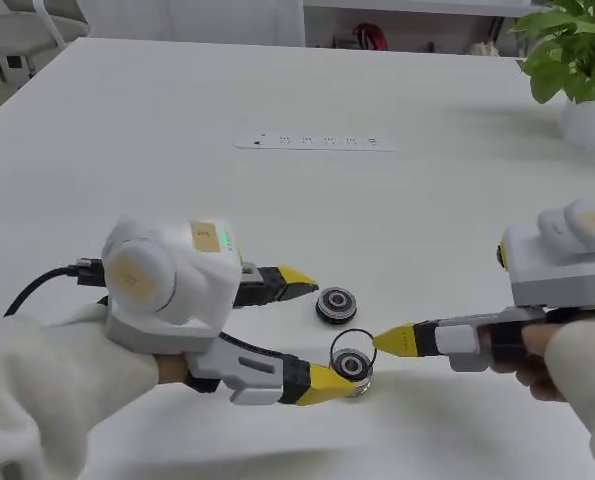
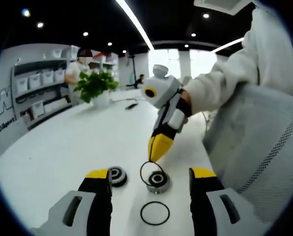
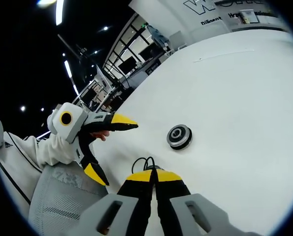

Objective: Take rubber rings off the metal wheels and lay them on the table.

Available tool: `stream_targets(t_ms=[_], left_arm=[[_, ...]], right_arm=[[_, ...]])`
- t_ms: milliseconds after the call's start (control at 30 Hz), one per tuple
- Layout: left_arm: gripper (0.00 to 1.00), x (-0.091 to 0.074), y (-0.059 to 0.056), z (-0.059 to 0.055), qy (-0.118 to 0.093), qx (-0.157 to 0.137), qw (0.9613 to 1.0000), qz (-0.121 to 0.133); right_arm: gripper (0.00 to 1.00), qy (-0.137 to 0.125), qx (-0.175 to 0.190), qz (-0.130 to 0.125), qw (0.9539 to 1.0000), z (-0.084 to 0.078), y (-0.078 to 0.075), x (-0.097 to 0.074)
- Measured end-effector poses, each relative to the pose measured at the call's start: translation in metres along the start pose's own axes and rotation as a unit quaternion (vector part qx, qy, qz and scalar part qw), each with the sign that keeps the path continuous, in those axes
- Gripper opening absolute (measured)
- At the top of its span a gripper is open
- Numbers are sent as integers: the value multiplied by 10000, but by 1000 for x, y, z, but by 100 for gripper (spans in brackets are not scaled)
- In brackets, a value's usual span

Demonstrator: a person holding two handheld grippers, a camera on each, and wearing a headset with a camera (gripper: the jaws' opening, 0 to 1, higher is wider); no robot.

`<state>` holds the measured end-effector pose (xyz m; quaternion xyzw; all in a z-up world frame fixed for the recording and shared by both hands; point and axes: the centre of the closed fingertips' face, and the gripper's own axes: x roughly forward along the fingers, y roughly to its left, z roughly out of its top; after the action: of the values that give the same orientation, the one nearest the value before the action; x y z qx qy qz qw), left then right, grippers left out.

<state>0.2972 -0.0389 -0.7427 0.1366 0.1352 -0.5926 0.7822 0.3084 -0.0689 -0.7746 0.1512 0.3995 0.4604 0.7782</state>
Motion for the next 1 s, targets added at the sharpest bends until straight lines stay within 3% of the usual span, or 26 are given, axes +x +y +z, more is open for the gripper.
stream_targets(t_ms=[367, 767, 933, 1000], left_arm=[[83, -19, 8, 17, -188, 72, 9997, 116], [100, -41, 8, 14, -187, -45, 9995, 255], [100, -51, 9, 9, -200, -164, 9990, 354], [100, -55, 15, 8, -249, -292, 9979, 520]], right_arm=[[0, -150, 23, 1, 9999, 7, 0, -3], [0, -255, 24, 61, 9997, 12, 4, -3], [0, -304, 19, 108, 9995, 15, 7, -3], [0, -330, 17, 127, 9994, 16, 9, -3]])
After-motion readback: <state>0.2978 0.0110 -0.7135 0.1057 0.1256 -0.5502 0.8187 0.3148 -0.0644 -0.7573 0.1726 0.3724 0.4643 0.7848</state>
